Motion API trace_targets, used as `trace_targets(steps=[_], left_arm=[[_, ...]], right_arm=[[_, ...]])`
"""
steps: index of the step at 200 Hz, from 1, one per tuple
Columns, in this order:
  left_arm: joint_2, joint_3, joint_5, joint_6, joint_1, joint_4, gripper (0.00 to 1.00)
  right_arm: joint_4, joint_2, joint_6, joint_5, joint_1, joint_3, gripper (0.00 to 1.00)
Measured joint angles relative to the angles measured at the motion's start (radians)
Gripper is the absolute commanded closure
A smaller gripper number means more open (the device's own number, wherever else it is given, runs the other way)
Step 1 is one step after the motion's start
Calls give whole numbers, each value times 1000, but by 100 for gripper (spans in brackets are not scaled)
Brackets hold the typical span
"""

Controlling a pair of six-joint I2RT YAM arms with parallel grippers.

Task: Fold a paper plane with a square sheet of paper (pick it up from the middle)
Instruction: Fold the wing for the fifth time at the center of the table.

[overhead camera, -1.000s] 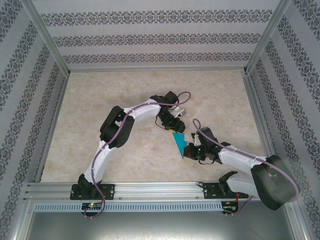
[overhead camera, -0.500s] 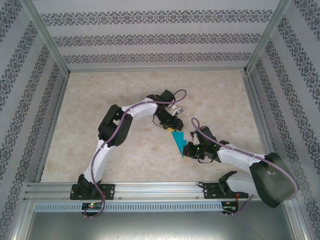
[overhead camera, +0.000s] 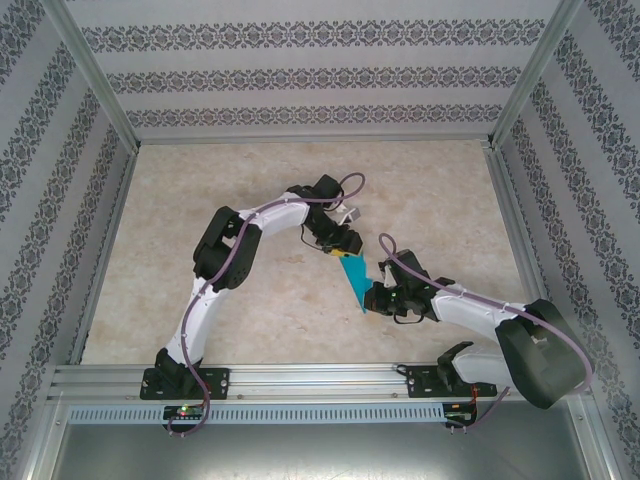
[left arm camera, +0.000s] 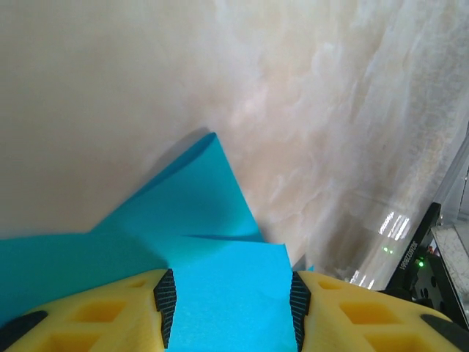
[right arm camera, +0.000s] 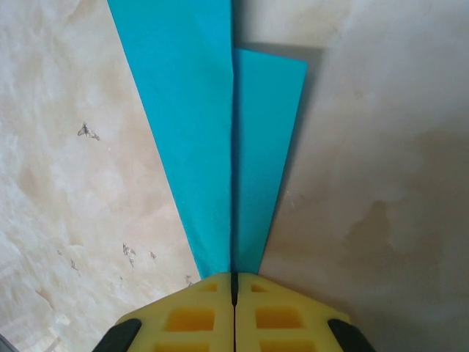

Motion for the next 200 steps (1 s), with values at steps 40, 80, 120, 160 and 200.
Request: trace_targets(steps=[40, 80, 120, 160, 200], left_arm=[[13, 39, -49, -3, 44, 6, 50], [24, 57, -59, -3, 62, 7, 51], [-15, 16, -119, -3, 61, 23, 51], [-154, -81, -206, -19, 51, 58, 51], [-279, -161, -254, -49, -23, 115, 51]], right_arm=[[-15, 18, 0, 13, 12, 21, 93], [-23, 23, 0, 14, 13, 27, 93], [-24, 23, 0, 14, 13, 27, 93], [-30, 21, -1, 14, 13, 31, 93], [-55, 7, -15, 18, 19, 31, 93]])
